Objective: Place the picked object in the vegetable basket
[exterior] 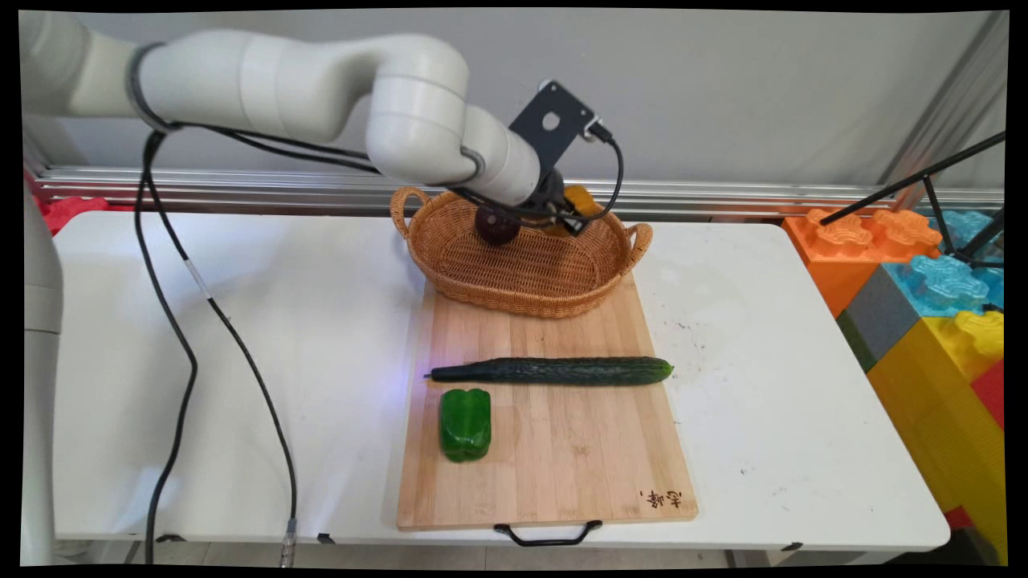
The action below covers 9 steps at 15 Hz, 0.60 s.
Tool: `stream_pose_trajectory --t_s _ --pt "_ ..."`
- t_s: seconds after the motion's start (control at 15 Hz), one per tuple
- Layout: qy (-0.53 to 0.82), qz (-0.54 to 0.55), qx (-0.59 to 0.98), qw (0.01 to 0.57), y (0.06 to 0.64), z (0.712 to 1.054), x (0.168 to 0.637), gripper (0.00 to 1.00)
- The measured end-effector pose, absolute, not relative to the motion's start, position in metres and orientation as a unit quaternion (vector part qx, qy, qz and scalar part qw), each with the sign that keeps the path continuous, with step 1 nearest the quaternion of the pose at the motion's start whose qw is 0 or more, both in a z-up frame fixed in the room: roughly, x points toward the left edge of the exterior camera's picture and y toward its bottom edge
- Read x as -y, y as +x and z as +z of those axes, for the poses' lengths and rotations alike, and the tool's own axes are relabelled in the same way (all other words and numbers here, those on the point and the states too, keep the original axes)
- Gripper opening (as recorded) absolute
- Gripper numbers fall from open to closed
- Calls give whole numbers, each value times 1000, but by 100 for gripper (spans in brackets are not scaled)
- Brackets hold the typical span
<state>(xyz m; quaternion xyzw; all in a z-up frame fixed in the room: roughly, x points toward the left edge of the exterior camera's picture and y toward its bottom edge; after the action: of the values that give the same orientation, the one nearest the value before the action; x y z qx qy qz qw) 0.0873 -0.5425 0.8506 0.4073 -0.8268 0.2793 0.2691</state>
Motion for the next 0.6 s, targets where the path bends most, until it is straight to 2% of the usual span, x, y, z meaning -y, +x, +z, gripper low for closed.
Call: stream_pose_trajectory --t_s 0.2,0.53,0.6 --pt "427 273 821 264 88 824 557 0" --pt "442 270 815 261 88 801 574 0" --pt "443 269 814 262 88 799 577 100"
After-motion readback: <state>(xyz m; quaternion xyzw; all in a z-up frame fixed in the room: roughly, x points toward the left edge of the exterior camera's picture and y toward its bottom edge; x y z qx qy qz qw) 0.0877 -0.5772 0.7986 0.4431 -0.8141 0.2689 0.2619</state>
